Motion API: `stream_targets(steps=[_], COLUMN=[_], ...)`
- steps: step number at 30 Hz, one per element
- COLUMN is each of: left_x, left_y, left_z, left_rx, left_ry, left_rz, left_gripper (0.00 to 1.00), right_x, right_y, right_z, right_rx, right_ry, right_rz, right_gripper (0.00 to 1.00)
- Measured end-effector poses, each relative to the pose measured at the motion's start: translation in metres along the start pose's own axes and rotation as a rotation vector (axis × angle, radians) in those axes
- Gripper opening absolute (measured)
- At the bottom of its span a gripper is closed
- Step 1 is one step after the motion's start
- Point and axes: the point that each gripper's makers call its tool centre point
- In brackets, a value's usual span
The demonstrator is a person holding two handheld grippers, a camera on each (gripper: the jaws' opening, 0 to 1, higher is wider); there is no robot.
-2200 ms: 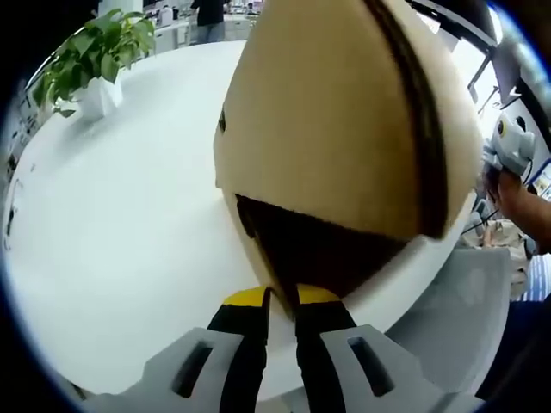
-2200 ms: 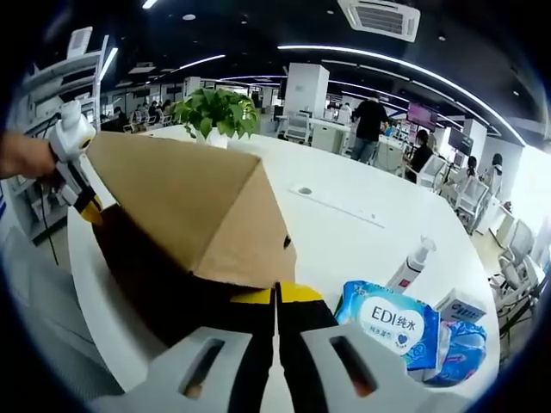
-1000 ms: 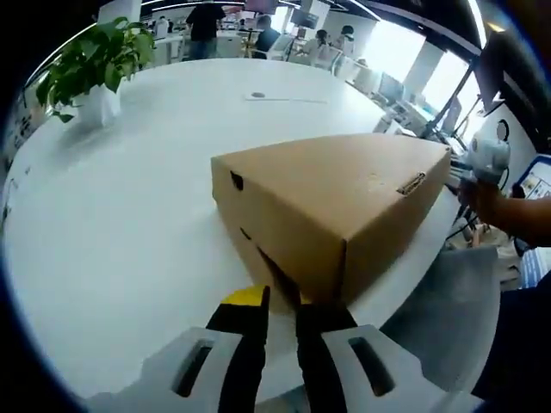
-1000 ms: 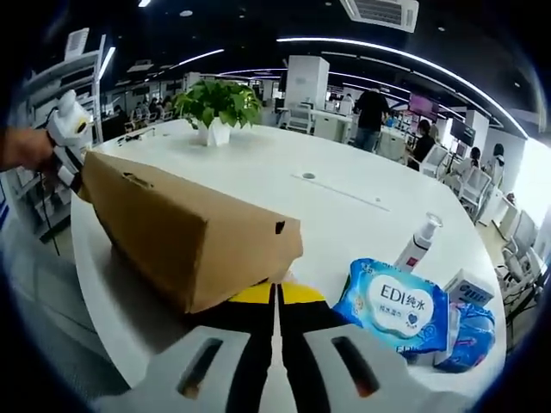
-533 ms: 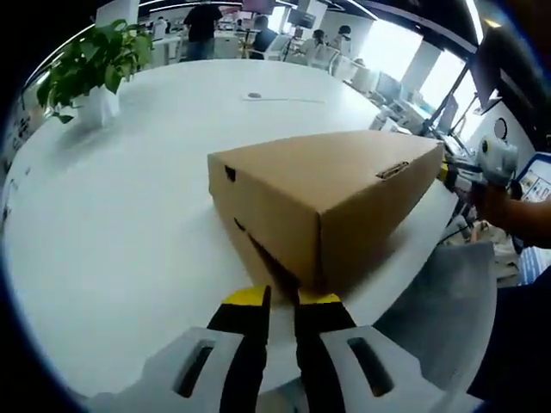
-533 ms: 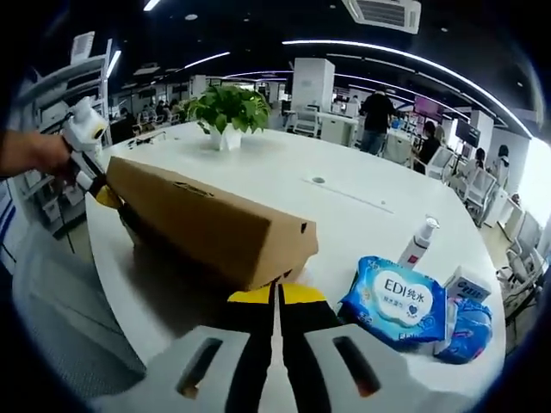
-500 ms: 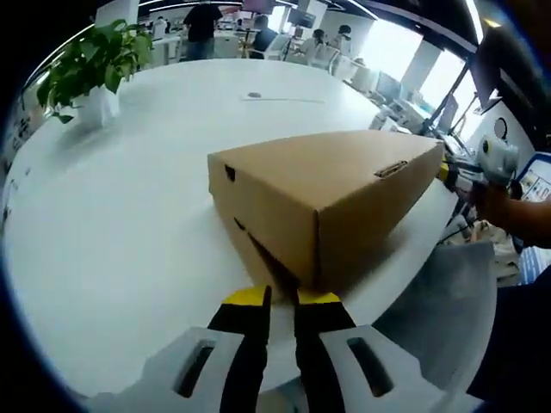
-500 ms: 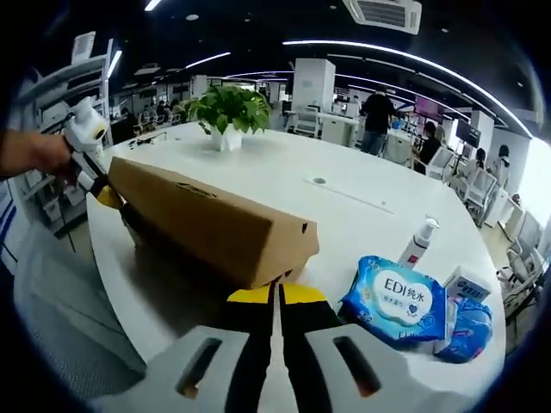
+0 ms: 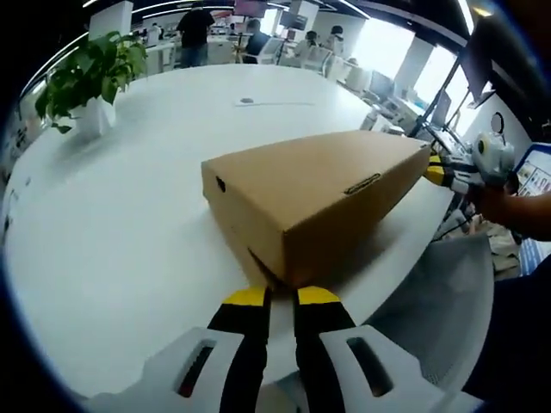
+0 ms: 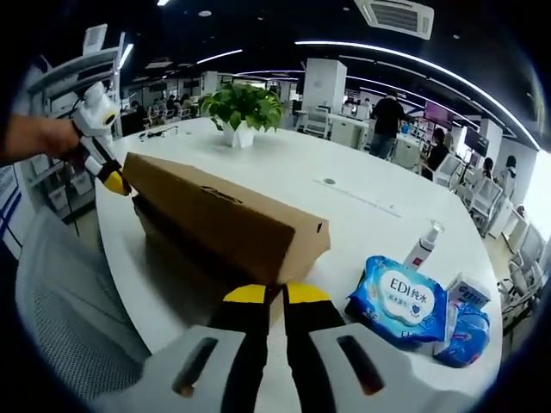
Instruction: Operate the shoe box by opening the lid, removing the specified soft item, and placing it in the target area until the item is outside and the box remains undamaged.
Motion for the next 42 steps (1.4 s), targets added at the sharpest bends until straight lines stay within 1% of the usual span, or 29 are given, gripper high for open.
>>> stream_targets(steps=[1,2,6,11,15,19,24,33,36,38,40,42], left_x=[0.003,0.004,0.012,0.016,0.023,0.025,0.028,0.033,0.037,0.041,0.043,0.042], left_y=[0.001,0.001,0.0,-0.001,-0.001,-0.003,0.0,0.001,0.003,0.005,0.009,0.014], left_z=[0.0,0.0,0.005,0.007,0.015,0.022,0.03,0.039,0.039,0.034,0.025,0.014], left_rx=[0.001,0.002,0.01,0.013,0.014,0.017,0.016,0.017,0.012,0.008,-0.004,-0.012], left_ry=[0.015,0.014,0.041,0.056,0.08,0.088,0.099,0.126,0.141,0.148,0.146,0.138], left_rz=[0.007,0.012,0.009,0.014,0.025,0.029,0.03,0.022,0.025,0.021,0.021,0.018], left_gripper=[0.07,0.07,0.06,0.05,0.05,0.04,0.04,0.04,0.05,0.06,0.08,0.08], right_x=[0.002,0.003,0.012,0.023,0.031,0.038,0.046,0.054,0.059,0.06,0.057,0.049], right_y=[0.001,0.002,0.004,0.006,0.008,0.008,0.008,0.008,0.006,0.003,0.002,0.003], right_z=[0.001,0.001,0.005,0.008,0.013,0.017,0.022,0.029,0.025,0.02,0.01,-0.001], right_rx=[-0.004,-0.008,-0.022,-0.034,-0.039,-0.042,-0.046,-0.057,-0.062,-0.056,-0.057,-0.056], right_ry=[0.005,0.006,0.039,0.072,0.092,0.107,0.126,0.153,0.164,0.161,0.153,0.14], right_rz=[0.001,0.004,0.004,0.0,0.0,0.002,0.0,-0.004,0.001,0.011,0.02,0.019], right_gripper=[0.06,0.06,0.07,0.08,0.08,0.08,0.08,0.09,0.12,0.14,0.14,0.14])
Point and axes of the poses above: the point that each gripper's makers call its tool centre point, and the gripper's own axes: z roughly forward along the fingers, y roughly to its left, x roughly out of its underside, and after that the axes turned 8 degrees about -x, right-handed
